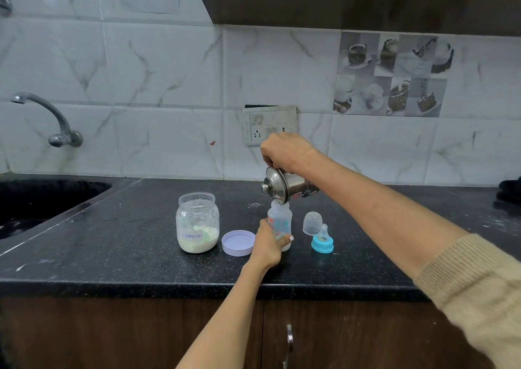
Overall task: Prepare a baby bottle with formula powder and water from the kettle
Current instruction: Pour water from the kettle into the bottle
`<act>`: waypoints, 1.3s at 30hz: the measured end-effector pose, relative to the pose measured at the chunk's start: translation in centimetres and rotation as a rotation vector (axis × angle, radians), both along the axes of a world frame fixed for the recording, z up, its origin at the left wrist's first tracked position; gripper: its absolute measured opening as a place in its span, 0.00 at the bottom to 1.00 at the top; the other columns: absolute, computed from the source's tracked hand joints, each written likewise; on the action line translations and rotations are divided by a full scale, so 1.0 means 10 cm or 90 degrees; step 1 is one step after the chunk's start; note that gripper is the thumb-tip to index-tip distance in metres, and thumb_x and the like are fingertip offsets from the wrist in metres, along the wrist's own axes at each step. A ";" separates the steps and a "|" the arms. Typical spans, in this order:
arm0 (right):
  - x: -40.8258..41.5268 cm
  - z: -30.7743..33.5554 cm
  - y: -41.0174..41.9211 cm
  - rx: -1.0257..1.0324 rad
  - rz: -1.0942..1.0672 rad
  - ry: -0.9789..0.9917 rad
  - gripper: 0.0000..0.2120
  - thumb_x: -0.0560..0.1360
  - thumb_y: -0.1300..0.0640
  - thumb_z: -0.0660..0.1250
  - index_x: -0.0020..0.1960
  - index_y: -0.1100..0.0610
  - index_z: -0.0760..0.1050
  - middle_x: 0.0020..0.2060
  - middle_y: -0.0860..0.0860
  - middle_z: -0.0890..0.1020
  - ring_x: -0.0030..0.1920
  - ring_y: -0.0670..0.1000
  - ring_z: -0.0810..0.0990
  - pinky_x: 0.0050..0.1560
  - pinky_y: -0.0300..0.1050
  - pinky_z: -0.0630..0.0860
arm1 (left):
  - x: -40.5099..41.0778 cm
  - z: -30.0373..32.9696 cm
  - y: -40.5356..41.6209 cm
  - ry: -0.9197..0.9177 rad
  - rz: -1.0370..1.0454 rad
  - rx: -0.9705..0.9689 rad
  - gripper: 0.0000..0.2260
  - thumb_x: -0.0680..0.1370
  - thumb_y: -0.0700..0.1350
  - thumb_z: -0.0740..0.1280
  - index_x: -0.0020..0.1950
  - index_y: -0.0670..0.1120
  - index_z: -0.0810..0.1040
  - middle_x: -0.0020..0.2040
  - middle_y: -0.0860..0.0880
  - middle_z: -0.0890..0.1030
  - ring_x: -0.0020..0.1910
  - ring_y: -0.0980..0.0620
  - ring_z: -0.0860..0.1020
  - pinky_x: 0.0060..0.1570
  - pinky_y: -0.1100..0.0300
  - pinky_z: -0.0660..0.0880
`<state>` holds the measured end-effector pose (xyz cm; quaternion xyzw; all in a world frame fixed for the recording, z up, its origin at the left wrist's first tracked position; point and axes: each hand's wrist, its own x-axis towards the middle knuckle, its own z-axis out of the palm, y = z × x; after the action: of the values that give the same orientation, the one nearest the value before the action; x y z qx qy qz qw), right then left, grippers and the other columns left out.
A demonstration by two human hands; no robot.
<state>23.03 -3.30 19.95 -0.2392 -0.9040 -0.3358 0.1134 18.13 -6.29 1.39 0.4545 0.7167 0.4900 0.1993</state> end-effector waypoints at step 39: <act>-0.01 -0.01 -0.09 0.013 0.019 -0.019 0.14 0.73 0.74 0.59 0.53 0.64 0.78 0.50 0.59 0.81 0.47 0.59 0.80 0.40 0.43 0.68 | -0.01 -0.02 0.02 0.001 0.006 -0.010 0.23 0.77 0.45 0.66 0.68 0.44 0.60 0.68 0.45 0.69 0.67 0.46 0.69 0.66 0.53 0.67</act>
<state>22.90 -4.16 19.86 -0.2195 -0.9056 -0.3467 0.1070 17.99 -6.08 1.24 0.4497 0.7231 0.4848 0.1998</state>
